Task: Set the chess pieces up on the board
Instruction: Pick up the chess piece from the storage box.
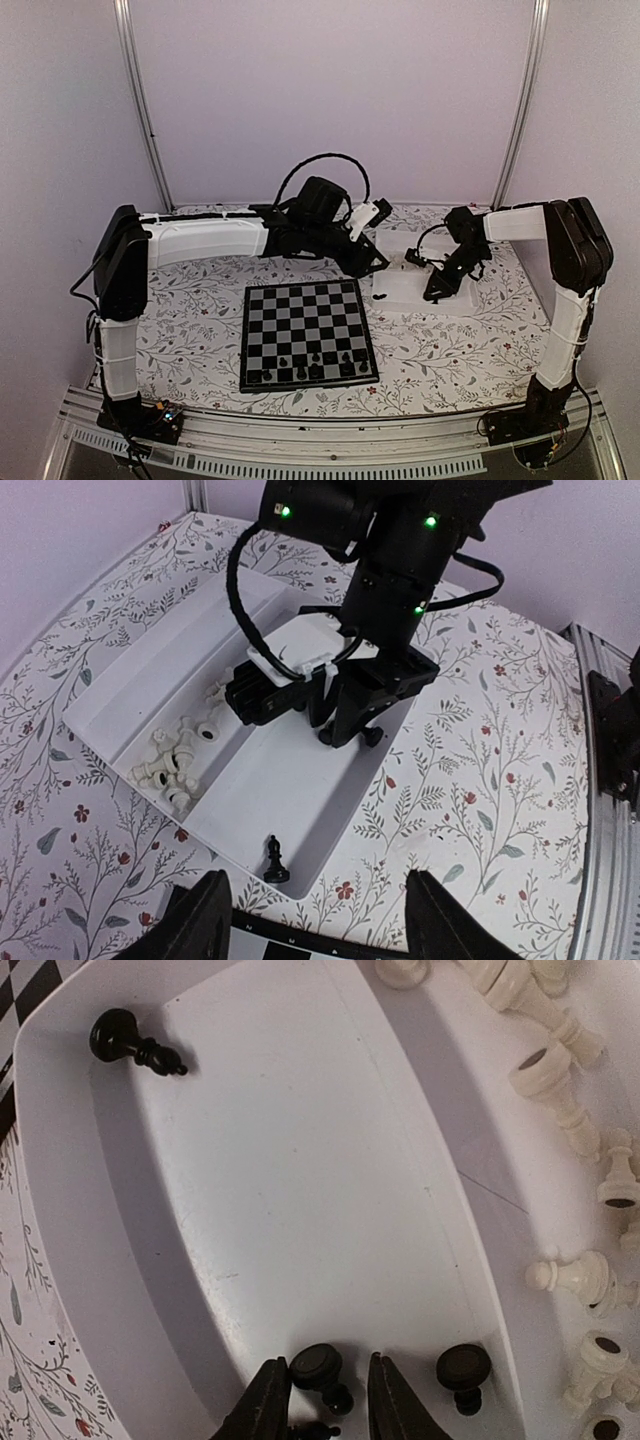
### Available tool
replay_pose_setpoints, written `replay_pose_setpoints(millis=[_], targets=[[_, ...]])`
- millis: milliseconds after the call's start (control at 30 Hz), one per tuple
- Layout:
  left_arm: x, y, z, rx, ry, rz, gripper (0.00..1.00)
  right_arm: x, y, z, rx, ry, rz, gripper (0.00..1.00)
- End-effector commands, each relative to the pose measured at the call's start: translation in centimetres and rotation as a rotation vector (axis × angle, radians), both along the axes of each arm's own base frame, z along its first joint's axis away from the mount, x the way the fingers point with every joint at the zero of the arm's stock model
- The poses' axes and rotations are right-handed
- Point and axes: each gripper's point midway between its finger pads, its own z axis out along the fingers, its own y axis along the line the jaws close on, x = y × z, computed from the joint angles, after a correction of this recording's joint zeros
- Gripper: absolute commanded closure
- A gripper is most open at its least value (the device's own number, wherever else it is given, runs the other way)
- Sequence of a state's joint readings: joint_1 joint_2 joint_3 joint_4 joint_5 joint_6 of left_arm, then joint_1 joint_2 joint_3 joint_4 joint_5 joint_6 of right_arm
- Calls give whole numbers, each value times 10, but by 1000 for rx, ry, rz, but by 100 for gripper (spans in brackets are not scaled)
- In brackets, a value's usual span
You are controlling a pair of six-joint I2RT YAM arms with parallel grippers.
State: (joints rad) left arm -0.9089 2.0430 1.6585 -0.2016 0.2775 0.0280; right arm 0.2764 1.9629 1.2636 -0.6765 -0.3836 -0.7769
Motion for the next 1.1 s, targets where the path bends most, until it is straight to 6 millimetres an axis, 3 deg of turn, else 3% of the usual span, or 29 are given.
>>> replay_pose_setpoints(millis=[0, 200, 267, 333, 533, 667, 867, 1067], targets=[[-5, -6, -12, 8, 15, -15, 39, -4, -2, 0, -11, 22, -4, 73], [-5, -6, -12, 4, 25, -10, 39, 6, -11, -18, -81, 31, -53, 89], [-4, -5, -10, 3, 24, 0, 39, 7, -12, -15, -81, 26, -63, 92], [-1, -4, -11, 3, 21, 12, 39, 9, -10, -6, -63, 14, -68, 94], [6, 0, -6, -8, 18, 51, 38, 12, 8, 52, 61, -15, -69, 95], [10, 13, 3, -6, -3, 81, 38, 8, 16, 75, 65, 3, -52, 94], [24, 62, 17, 26, -43, 197, 38, -12, 35, 93, -94, -30, 97, 94], [35, 137, 38, 46, -98, 384, 37, -24, 65, 104, -326, -131, 306, 94]])
